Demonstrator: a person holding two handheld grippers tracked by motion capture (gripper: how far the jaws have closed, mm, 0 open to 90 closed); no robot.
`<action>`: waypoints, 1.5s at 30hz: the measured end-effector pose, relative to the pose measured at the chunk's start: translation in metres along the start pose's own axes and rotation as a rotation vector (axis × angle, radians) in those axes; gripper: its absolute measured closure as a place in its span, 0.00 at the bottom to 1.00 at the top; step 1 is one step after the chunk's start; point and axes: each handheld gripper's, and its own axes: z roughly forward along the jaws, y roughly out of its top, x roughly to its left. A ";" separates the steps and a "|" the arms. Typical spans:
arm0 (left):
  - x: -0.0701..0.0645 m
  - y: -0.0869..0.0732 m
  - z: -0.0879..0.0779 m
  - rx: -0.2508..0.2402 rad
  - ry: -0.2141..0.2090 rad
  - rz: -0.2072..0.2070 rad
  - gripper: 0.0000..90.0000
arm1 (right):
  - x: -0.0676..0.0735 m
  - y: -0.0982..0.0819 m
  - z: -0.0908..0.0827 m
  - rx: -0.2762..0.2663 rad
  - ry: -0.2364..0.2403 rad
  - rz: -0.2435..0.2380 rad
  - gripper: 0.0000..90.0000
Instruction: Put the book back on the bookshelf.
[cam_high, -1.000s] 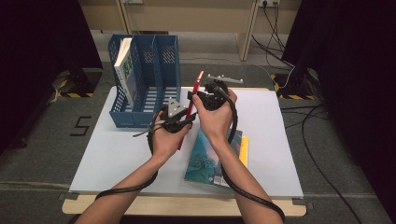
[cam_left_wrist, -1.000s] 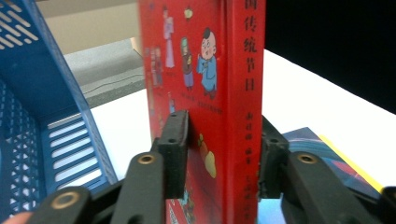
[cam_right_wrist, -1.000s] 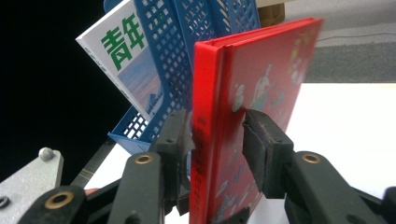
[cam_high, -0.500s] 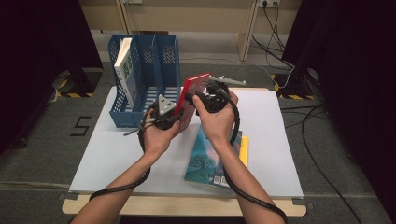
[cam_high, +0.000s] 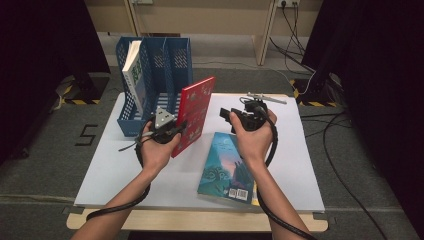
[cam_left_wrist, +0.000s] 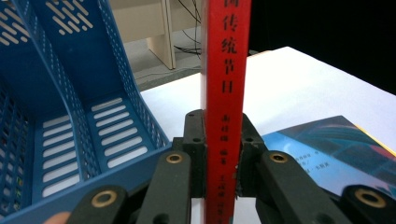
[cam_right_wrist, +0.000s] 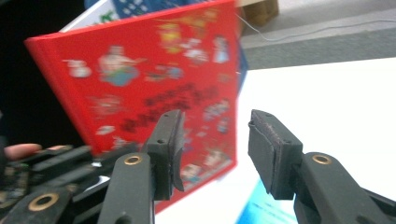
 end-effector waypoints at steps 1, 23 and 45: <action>0.002 -0.003 -0.001 -0.006 -0.005 0.005 0.87 | -0.005 -0.002 -0.001 0.000 -0.009 0.001 0.61; 0.015 -0.045 -0.018 -0.017 -0.033 0.046 0.84 | -0.081 -0.055 -0.013 0.059 -0.130 0.117 0.62; 0.020 -0.032 -0.013 -0.165 -0.025 0.010 0.75 | -0.097 -0.071 -0.013 0.096 -0.157 0.150 0.61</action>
